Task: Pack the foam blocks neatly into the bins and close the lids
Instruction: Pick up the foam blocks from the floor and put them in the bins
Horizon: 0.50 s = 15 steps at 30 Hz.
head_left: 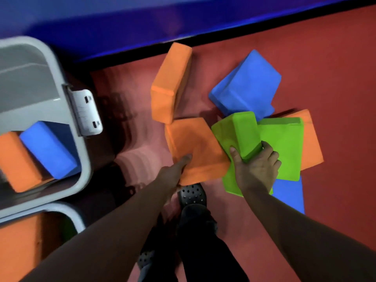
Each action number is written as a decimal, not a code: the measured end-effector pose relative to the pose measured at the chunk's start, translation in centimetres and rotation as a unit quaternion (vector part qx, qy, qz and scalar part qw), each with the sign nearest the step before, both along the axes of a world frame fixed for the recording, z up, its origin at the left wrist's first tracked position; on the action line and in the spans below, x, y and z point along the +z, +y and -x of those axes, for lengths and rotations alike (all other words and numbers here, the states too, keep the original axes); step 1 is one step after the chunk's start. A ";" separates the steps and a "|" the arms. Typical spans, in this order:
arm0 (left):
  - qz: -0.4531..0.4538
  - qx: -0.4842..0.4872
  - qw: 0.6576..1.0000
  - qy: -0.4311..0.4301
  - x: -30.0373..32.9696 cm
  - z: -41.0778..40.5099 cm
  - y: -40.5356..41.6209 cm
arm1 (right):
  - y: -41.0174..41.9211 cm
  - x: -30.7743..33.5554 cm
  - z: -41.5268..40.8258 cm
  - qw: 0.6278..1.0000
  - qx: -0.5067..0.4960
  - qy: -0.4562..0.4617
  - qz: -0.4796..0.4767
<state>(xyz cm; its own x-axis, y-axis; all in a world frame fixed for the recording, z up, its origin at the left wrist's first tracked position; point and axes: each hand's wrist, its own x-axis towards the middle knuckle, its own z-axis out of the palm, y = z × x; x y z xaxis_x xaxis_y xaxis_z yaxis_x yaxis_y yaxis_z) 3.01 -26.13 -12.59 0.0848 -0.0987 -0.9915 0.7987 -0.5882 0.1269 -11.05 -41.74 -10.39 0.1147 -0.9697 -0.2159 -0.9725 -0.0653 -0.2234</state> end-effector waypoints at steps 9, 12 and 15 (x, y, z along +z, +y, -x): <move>0.057 -0.004 0.998 0.010 16.6 -10.5 8.3 | 5.0 14.6 -6.6 0.993 0.065 -0.102 -0.016; 0.089 0.012 0.996 -0.015 21.2 -14.4 12.3 | 7.6 18.6 -10.2 0.985 0.099 -0.139 -0.013; 0.082 0.037 0.993 -0.076 25.3 -18.3 17.4 | 11.0 21.6 -14.6 0.974 0.135 -0.184 -0.006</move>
<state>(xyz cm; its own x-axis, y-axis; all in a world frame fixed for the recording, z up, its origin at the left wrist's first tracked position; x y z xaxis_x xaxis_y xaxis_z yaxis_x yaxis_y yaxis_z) 21.29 -8.69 12.70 0.2449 -0.2465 -0.9377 0.8039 -0.4891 0.3385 3.59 -30.76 11.17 0.4360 -0.8913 -0.1243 -0.7750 -0.3016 -0.5553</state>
